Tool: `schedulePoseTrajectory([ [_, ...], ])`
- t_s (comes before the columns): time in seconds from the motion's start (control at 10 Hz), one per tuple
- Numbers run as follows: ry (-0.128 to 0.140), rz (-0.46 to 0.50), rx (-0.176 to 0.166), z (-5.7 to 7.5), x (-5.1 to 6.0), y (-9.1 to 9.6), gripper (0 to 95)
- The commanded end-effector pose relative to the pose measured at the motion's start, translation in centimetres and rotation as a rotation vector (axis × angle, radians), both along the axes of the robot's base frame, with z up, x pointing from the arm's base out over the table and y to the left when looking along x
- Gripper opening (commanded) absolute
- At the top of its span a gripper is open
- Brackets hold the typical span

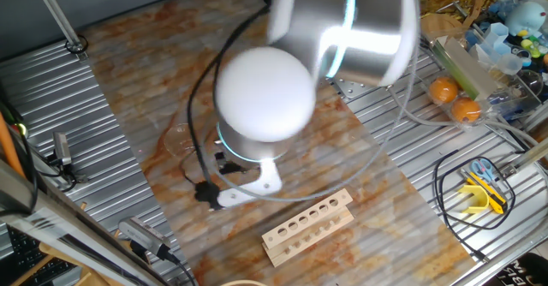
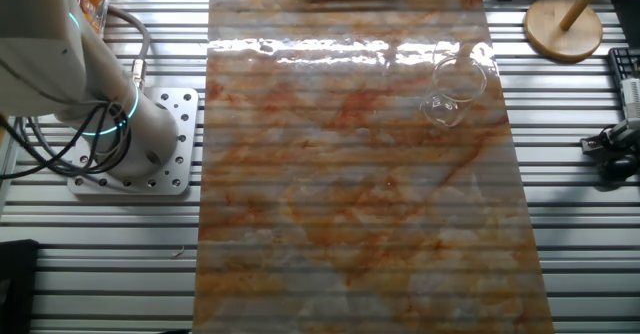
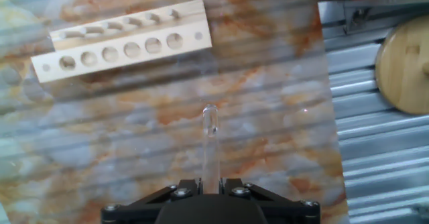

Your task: Pour out the test tube

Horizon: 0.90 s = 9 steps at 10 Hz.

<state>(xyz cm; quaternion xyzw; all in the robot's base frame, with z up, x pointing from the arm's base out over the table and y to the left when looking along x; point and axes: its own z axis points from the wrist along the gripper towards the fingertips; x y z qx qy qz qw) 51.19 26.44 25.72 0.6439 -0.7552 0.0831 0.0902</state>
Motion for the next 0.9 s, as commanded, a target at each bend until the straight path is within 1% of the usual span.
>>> schedulePoseTrajectory([
  [0.1, -0.005, 0.000, -0.013, -0.40, -0.77, 0.68, 0.0],
  [0.3, -0.003, 0.007, -0.012, -0.78, -1.10, 1.01, 0.0],
  [0.6, -0.003, 0.010, -0.015, -0.80, -1.42, 1.63, 0.0],
  [0.7, -0.015, 0.033, -0.029, -0.81, -1.42, 1.62, 0.0],
  [0.8, -0.026, 0.047, -0.051, -0.81, -1.42, 1.62, 0.0],
  [0.9, -0.033, 0.068, -0.046, -0.81, -1.42, 1.62, 0.0],
])
